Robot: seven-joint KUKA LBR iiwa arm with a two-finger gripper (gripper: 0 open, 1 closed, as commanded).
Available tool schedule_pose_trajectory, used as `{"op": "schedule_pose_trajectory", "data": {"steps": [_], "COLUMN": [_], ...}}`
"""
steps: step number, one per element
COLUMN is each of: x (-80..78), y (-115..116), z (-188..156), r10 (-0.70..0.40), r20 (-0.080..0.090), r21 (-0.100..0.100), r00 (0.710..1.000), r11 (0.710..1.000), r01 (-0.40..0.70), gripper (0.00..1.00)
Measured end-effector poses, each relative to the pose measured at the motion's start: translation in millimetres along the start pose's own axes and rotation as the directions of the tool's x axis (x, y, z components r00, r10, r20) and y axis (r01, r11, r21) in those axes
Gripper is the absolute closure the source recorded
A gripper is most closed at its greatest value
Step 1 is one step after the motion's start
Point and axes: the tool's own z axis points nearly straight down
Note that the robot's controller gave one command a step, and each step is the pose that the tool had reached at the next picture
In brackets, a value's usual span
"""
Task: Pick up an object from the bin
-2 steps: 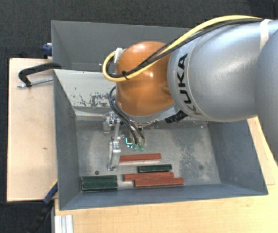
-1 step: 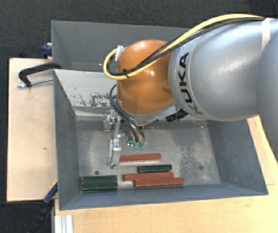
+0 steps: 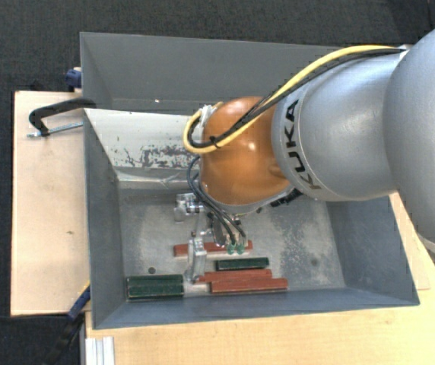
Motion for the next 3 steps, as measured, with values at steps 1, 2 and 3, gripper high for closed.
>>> {"op": "schedule_pose_trajectory", "data": {"steps": [1,2,3], "x": [11.6,-13.3,-13.4], "y": [-28,-66,-66], "z": [30,67,67], "r10": [0.092,-0.287,-0.286], "r20": [-0.005,-0.004,-0.003], "r21": [0.002,-0.002,-0.003], "r00": [0.996,0.958,0.958], "r11": [0.996,0.958,0.958], "r01": [-0.092,0.287,0.286], "gripper": [0.0,1.0,1.0]}}
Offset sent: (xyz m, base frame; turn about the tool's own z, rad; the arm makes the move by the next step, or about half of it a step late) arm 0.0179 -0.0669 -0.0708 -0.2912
